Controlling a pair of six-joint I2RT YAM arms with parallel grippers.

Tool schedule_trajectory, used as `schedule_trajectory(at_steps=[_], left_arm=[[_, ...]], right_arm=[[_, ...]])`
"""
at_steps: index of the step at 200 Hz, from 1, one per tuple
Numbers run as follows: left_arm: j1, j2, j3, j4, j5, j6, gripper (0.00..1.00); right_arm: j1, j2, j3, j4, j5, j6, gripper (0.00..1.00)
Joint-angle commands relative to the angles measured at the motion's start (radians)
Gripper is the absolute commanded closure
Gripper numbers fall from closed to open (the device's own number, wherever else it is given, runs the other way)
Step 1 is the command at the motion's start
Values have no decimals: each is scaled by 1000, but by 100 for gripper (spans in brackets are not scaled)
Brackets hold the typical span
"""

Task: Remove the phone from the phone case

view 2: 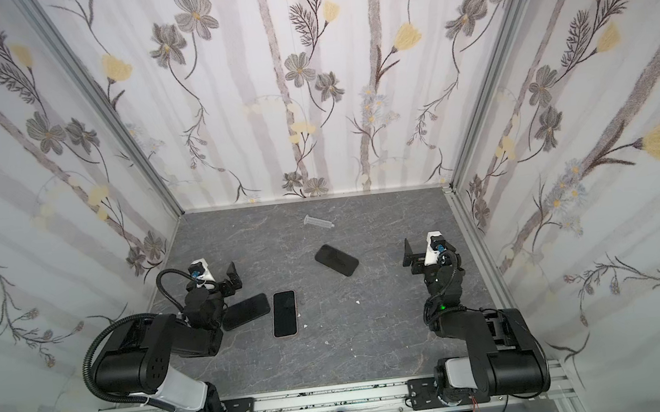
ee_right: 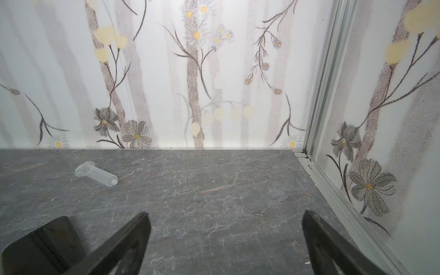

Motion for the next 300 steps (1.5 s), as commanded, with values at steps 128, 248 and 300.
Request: schedule_trajectory(at_steps=[128, 248, 300], left_arm=[[2, 1, 1, 18, -12, 1, 0], [-3, -15, -7, 19, 86, 45, 0], [-123, -295, 9, -268, -174, 28, 0]], right_arm=[[-23, 9, 6, 11, -48, 10, 0], [-23, 4, -3, 26, -62, 8, 0], [-10, -200, -23, -126, -29, 9, 0]])
